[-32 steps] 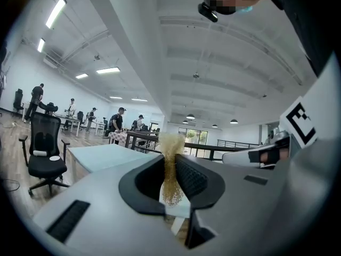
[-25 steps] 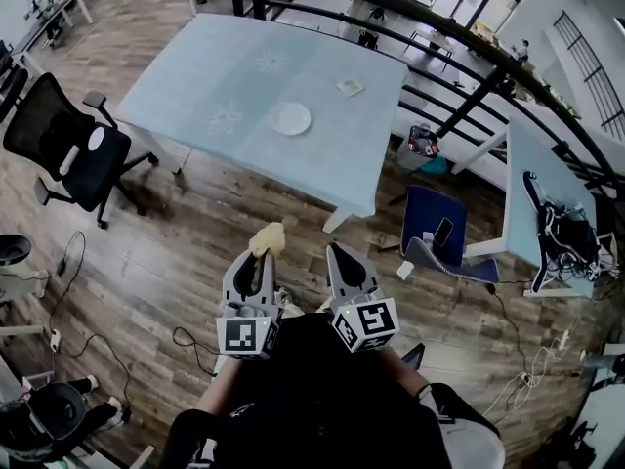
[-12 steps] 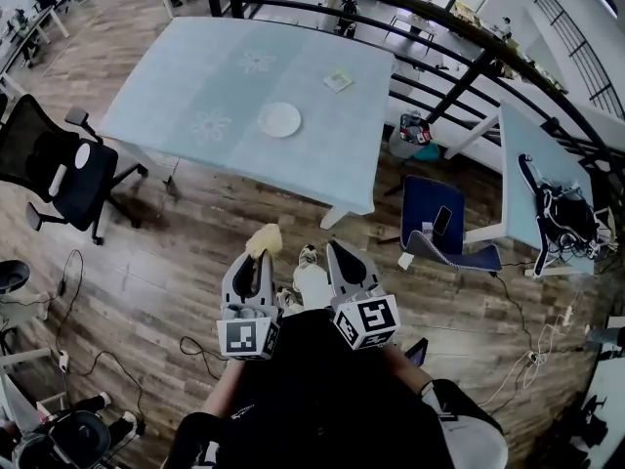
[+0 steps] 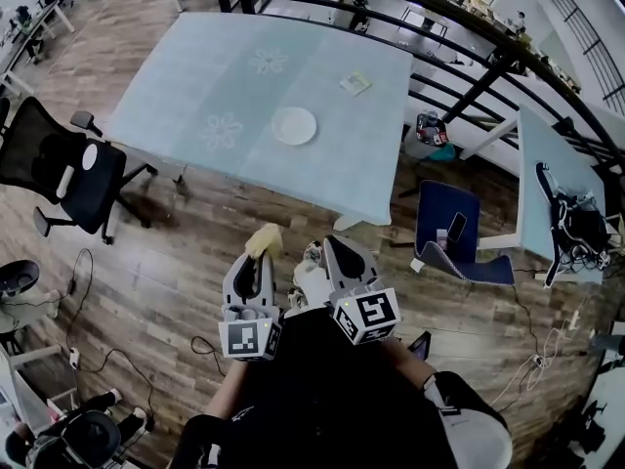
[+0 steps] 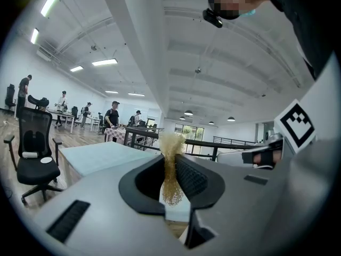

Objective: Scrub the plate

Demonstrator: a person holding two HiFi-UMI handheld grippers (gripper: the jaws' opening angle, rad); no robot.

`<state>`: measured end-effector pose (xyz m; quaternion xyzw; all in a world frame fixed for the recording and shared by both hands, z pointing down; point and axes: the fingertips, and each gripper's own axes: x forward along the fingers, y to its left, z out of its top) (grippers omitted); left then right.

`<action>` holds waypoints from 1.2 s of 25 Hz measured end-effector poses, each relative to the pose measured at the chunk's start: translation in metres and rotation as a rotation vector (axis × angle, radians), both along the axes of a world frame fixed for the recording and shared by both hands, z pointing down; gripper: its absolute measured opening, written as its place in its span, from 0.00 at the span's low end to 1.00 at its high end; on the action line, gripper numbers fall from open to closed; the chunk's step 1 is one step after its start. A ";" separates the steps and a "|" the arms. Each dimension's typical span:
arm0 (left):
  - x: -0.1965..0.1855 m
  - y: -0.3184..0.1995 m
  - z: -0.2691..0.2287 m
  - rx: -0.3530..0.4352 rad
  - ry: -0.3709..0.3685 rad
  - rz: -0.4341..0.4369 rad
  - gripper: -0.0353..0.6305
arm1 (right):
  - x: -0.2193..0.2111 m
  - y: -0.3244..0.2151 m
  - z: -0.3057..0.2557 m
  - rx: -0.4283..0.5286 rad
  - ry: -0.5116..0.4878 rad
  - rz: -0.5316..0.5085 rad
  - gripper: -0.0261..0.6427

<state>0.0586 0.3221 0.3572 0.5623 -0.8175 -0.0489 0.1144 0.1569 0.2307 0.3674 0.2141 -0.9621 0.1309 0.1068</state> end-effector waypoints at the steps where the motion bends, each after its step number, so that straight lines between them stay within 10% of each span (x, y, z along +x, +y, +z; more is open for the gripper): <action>1: -0.003 -0.005 0.001 0.003 -0.012 0.012 0.15 | -0.005 -0.004 0.001 -0.004 0.000 -0.001 0.05; 30: -0.085 -0.204 -0.002 0.004 0.003 0.231 0.15 | -0.078 -0.177 -0.006 -0.004 0.001 0.192 0.05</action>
